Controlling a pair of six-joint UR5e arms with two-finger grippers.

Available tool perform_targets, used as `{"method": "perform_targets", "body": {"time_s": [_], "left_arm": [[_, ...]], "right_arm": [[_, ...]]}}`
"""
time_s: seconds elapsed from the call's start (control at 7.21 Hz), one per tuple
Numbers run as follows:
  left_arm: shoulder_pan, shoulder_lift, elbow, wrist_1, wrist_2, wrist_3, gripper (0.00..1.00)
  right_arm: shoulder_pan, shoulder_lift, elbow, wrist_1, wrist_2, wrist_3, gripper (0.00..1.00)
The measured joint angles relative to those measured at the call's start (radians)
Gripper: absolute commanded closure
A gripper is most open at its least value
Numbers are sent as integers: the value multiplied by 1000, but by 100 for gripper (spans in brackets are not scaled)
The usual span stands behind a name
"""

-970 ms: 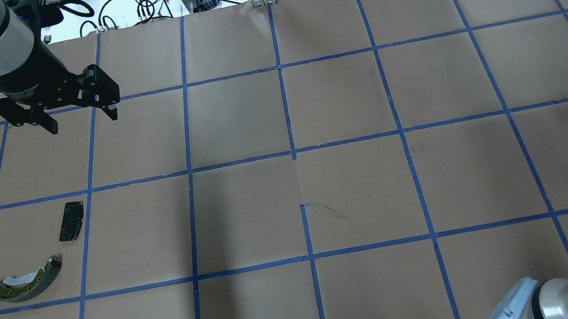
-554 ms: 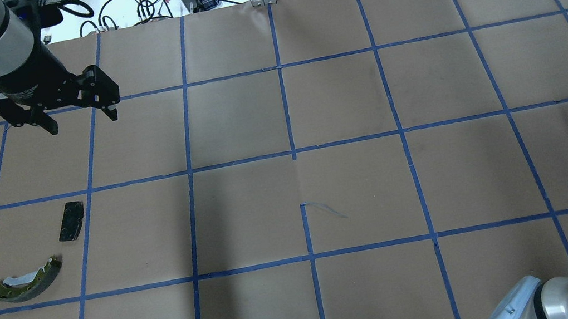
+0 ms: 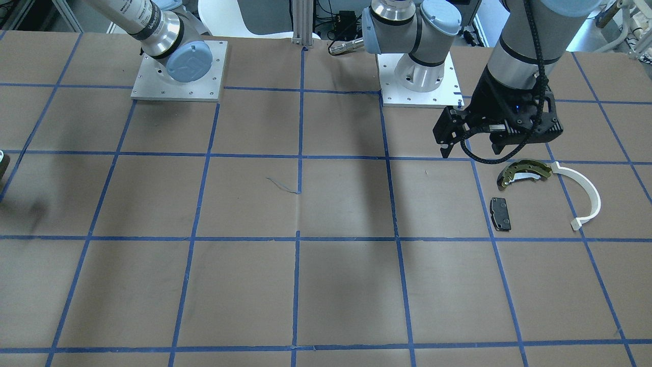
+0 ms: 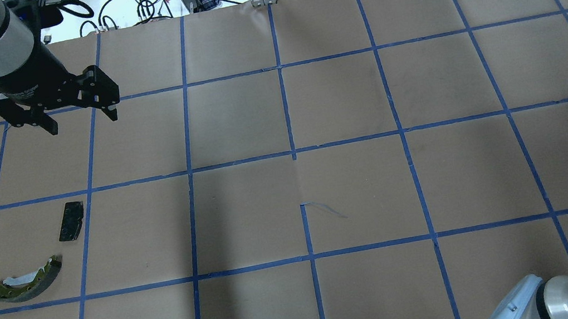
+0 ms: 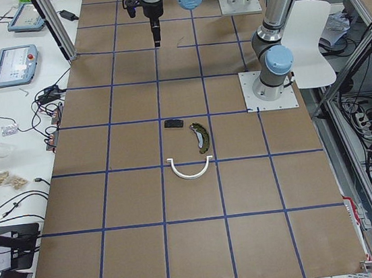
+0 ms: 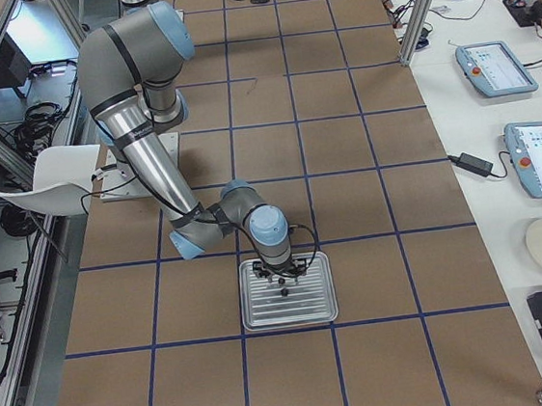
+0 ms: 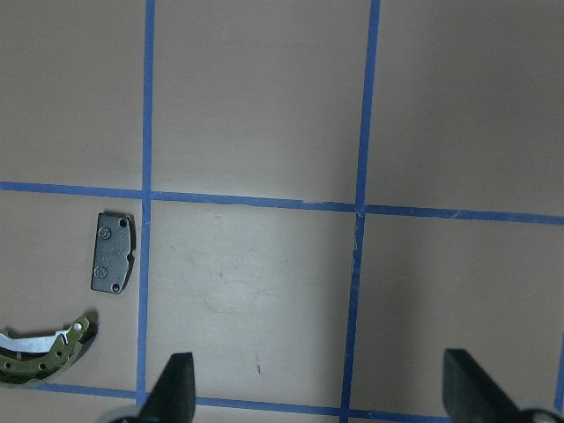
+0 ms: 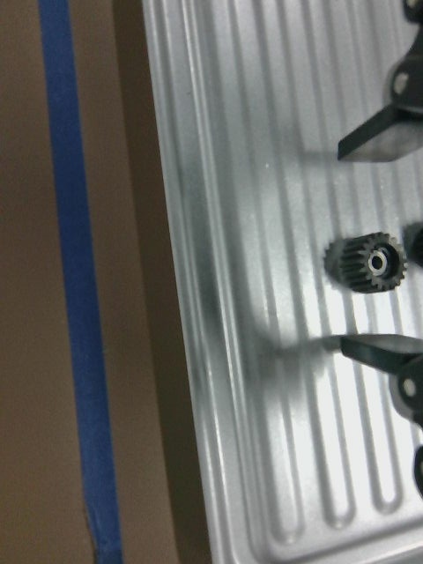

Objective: Place bearing gear from tray to pile

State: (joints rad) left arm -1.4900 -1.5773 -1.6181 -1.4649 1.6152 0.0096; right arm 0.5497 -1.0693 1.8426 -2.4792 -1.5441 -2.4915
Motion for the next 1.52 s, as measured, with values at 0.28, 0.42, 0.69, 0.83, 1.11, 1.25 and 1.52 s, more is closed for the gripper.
{"method": "perform_targets", "body": {"time_s": [0.28,0.42,0.69,0.83,1.11,1.25,1.52], "left_arm": [[0,0,0,0,0,1,0],[-1,0,0,0,0,1,0],[-1,0,0,0,2,1,0],[-2,0,0,0,3,1,0],[-1,0,0,0,12,1,0],[-1,-1,0,0,14,1,0],[-2,0,0,1,15,1,0]], "right_arm": [[-1,3,0,-8,-8,16,86],[-1,-1,0,-8,-14,35,86],[3,-27,-1,-1,-13,104,86],[18,-60,0,24,0,176,84],[112,-163,3,145,41,391,84],[198,-208,5,207,50,544,84],[448,-243,6,268,55,912,83]]}}
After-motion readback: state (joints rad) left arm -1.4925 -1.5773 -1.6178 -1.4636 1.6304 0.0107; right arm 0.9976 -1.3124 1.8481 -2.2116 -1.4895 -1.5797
